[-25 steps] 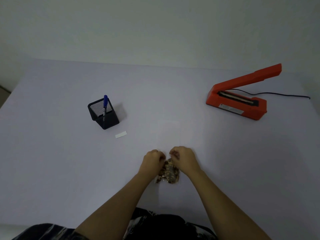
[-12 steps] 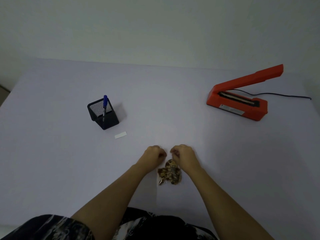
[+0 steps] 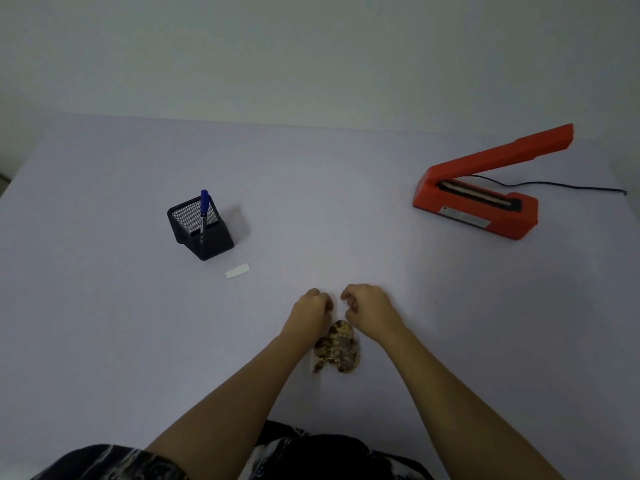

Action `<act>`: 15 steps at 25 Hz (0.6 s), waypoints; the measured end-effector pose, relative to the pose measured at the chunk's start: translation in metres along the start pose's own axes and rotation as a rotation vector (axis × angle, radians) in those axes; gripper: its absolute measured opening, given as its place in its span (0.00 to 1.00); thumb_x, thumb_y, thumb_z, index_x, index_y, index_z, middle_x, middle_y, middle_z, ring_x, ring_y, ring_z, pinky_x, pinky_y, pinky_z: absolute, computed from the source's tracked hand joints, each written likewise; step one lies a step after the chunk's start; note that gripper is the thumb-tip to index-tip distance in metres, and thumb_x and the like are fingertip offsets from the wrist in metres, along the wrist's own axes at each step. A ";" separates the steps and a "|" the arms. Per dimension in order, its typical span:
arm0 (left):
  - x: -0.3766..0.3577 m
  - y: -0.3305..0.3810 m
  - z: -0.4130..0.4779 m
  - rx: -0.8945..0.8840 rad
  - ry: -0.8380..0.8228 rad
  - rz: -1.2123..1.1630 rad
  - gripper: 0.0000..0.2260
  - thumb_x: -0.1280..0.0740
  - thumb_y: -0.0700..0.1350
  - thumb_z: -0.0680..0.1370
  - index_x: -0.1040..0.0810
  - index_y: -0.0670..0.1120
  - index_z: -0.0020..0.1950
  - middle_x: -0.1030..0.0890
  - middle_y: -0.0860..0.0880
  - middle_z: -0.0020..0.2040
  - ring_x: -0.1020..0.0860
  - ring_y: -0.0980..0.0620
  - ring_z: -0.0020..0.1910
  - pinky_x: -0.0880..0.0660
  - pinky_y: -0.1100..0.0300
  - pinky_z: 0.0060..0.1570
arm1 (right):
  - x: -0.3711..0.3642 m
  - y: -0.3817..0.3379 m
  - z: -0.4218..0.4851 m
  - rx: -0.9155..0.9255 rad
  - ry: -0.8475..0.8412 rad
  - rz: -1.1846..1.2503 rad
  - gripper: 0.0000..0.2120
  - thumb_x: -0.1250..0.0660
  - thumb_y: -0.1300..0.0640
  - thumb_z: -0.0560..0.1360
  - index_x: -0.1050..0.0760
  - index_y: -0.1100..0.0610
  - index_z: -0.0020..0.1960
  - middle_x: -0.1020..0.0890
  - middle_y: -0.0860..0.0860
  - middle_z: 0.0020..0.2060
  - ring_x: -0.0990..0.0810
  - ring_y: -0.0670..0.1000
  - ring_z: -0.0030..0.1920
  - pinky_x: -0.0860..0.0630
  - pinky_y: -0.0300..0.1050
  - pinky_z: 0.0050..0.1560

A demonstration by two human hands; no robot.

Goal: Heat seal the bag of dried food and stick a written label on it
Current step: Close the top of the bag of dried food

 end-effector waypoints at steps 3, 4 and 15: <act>-0.001 0.001 -0.002 -0.022 0.033 -0.016 0.08 0.37 0.38 0.76 0.21 0.36 0.46 0.22 0.39 0.46 0.23 0.42 0.43 0.27 0.57 0.44 | 0.002 0.005 0.002 -0.027 0.041 0.066 0.09 0.33 0.64 0.70 0.20 0.60 0.49 0.16 0.56 0.43 0.19 0.52 0.43 0.23 0.41 0.47; -0.001 -0.001 -0.002 -0.017 0.036 -0.018 0.08 0.37 0.39 0.76 0.21 0.35 0.46 0.22 0.39 0.45 0.23 0.42 0.43 0.28 0.57 0.43 | 0.002 0.007 0.002 -0.020 0.040 0.066 0.08 0.32 0.63 0.70 0.19 0.60 0.48 0.16 0.56 0.43 0.19 0.51 0.43 0.22 0.41 0.47; 0.000 -0.006 0.013 -0.168 -0.005 0.016 0.13 0.31 0.40 0.73 0.22 0.41 0.57 0.25 0.42 0.57 0.29 0.43 0.55 0.32 0.57 0.57 | -0.007 0.010 0.005 0.090 -0.033 0.046 0.13 0.35 0.63 0.73 0.24 0.59 0.58 0.23 0.55 0.52 0.24 0.52 0.53 0.30 0.38 0.53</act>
Point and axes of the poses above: each hand's wrist, its own z-axis towards the middle knuckle, its own x-axis out of the back of the hand, y = z × x, the point moved 8 cm from there along z, towards the middle knuckle
